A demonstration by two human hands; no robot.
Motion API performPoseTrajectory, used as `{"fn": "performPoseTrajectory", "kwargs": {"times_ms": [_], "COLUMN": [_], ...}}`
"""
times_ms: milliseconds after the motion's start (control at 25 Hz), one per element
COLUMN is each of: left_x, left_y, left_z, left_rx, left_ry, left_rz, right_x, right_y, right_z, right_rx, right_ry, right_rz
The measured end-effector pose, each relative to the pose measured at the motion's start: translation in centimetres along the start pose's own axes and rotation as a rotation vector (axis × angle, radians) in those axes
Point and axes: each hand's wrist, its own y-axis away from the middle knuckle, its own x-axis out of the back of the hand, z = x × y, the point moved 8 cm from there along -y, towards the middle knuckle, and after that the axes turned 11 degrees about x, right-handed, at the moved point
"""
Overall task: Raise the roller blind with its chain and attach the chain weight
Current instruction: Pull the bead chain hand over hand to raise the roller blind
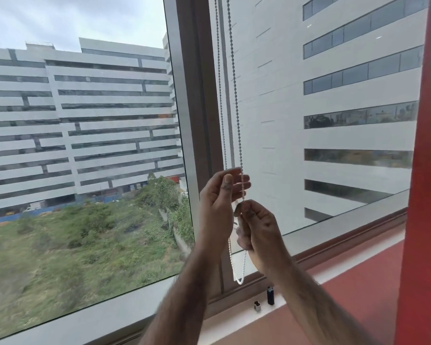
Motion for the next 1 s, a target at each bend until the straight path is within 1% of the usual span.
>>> {"fn": "performPoseTrajectory", "kwargs": {"times_ms": [80,160,240,360,440,560,600,720,800,880,1000], "left_x": [-1.9,-2.8,-2.9,-2.1,-0.6,1.0,1.1,1.2,1.9,2.5,2.3], "left_y": [0.1,0.3,0.4,0.7,0.5,0.8,1.3,3.5,4.5,4.7,4.2], "left_z": [0.0,-0.7,-1.2,-0.6,-0.4,-1.3,-1.9,-4.6,-6.2,-7.2,-8.3], "left_rx": [0.086,0.117,0.066,-0.092,-0.173,-0.206,-0.207,-0.145,-0.113,-0.102,-0.016], "left_ry": [0.073,0.084,0.061,-0.015,-0.078,-0.166,-0.187,-0.255,-0.286,-0.32,-0.268], "left_rz": [-0.078,-0.098,-0.038,0.067,0.128,0.17,0.166,0.174,0.184,0.18,0.095], "right_x": [0.4,0.9,1.5,1.8,1.7,1.6,0.9,-2.6,-3.9,-4.3,-3.9], "right_y": [1.4,2.1,2.3,2.2,1.3,-1.6,-2.7,-4.5,-4.5,-4.4,-4.5], "right_z": [0.7,0.8,0.8,0.7,0.1,-2.5,-3.3,-4.2,-3.5,-2.7,-2.8], "right_rx": [0.006,0.016,-0.01,-0.089,-0.112,-0.018,-0.001,-0.04,-0.098,-0.1,-0.02], "right_ry": [0.062,0.111,0.157,0.173,0.17,0.217,0.207,0.166,0.168,0.14,0.045], "right_rz": [-0.008,-0.001,0.003,-0.029,-0.018,0.087,0.088,-0.016,-0.046,-0.042,0.018]}}
